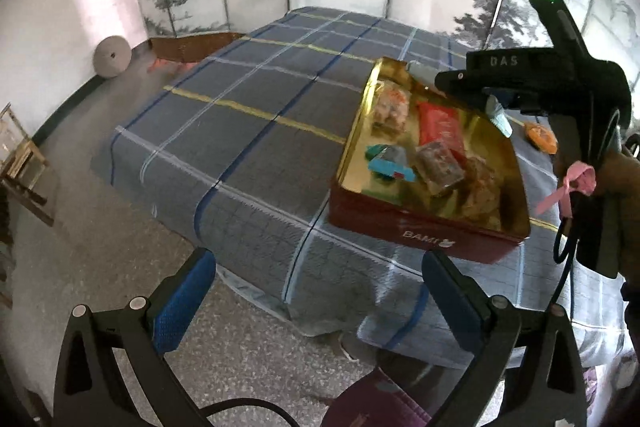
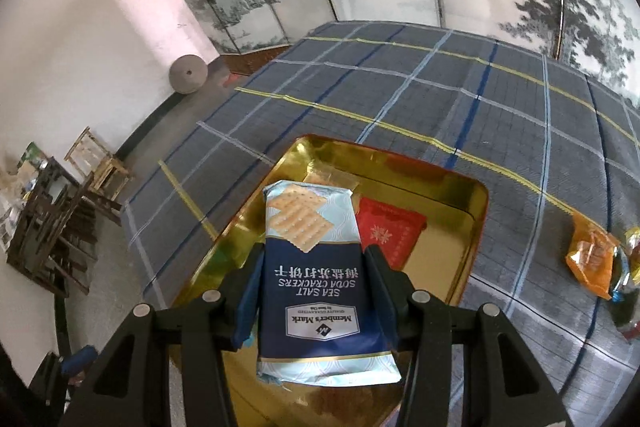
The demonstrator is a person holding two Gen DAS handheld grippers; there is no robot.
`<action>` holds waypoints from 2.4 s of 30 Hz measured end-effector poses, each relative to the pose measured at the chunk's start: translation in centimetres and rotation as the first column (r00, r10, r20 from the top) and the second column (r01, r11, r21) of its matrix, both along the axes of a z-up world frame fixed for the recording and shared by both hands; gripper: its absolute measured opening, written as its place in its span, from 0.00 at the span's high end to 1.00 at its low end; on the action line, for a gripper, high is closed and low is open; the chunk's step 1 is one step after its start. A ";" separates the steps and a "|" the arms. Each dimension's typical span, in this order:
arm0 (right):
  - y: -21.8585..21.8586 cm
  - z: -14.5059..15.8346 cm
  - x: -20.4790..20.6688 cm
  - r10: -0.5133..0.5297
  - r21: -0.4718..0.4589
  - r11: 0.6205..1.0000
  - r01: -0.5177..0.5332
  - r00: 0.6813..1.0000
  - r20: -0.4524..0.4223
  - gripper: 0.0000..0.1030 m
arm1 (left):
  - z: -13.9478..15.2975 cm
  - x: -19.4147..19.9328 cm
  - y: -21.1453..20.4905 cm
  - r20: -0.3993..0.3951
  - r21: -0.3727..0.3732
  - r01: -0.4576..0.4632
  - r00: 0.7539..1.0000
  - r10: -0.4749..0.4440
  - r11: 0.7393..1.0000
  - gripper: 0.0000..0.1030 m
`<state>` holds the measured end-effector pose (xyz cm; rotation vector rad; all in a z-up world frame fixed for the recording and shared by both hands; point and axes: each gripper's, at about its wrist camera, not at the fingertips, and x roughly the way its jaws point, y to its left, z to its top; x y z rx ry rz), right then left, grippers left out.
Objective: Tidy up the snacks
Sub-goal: 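Lower the cracker box into the gold tin and open the right tool, then reach the left tool to the orange snack packet and grasp it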
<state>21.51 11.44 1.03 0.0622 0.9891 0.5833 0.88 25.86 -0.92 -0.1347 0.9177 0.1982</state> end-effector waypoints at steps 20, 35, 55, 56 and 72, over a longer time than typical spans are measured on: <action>2.6 -2.6 2.2 -0.060 -0.051 0.997 0.058 0.997 -0.039 0.51 | -0.4 -0.2 0.7 0.008 0.005 -0.031 0.999 0.031 1.000 0.01; 3.3 0.2 -0.7 -0.066 -0.201 0.974 0.106 0.978 0.198 0.41 | 0.1 -0.6 0.9 0.025 0.026 -0.067 0.998 0.066 0.997 0.01; -0.6 6.5 -7.9 -0.020 -0.314 0.928 0.200 0.869 0.494 0.36 | 2.3 -0.4 -5.0 0.026 0.123 0.017 0.999 -0.021 0.992 0.01; -1.1 6.5 -8.0 -0.026 -0.309 0.929 0.203 0.869 0.494 0.36 | 2.4 -0.3 -5.5 0.026 0.132 0.027 0.999 -0.031 0.991 0.01; -27.2 -1.2 -10.3 -0.373 -0.244 0.864 0.440 0.885 0.277 0.36 | 5.7 7.1 -17.3 -0.034 0.119 0.399 0.917 -0.398 0.909 0.01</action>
